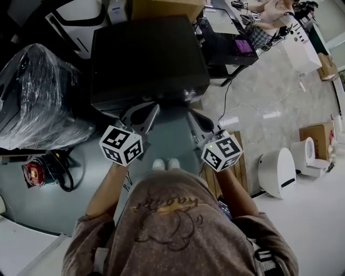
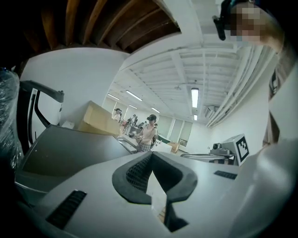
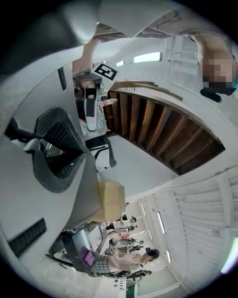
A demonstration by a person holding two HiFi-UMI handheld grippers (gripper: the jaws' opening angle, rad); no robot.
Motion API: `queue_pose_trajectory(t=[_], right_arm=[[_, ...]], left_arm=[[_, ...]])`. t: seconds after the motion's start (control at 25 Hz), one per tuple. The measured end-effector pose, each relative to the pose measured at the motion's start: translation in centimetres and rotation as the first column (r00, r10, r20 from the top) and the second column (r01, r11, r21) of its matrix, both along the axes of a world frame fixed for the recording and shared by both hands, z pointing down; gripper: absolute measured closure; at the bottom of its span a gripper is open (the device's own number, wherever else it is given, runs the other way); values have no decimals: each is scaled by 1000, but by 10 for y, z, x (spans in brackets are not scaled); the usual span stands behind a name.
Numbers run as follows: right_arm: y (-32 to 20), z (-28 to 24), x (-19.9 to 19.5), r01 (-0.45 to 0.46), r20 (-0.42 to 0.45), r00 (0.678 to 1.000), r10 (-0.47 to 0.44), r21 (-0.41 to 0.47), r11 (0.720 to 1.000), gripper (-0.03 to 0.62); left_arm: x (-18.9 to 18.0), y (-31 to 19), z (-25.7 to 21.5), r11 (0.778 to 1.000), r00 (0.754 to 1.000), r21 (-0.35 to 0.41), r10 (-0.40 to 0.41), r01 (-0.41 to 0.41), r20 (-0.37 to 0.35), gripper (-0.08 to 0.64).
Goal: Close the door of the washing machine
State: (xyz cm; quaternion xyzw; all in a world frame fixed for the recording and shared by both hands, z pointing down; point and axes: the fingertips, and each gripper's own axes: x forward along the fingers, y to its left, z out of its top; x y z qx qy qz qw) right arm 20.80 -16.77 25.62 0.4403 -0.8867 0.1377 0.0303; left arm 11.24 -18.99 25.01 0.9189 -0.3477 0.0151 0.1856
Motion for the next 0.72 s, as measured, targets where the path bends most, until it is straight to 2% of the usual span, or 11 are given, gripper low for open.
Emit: queue_pose_trajectory(t=[0.28,0.56,0.72], right_arm=[[12,-34,-6,5,29,1000,-6,49,999,593],[25,-25,-10,5,-64,998,2,119,993,592],[27,-17,-4,-26,-47,998,33,133,991,593]], left_arm=[[-23,17,-31,999,1000,33,-12,13,-8,558],[-47,29,-22,986,993,114,-121,120,5,558],[-55,36,-7,978,985,121,-171,171,-11,558]])
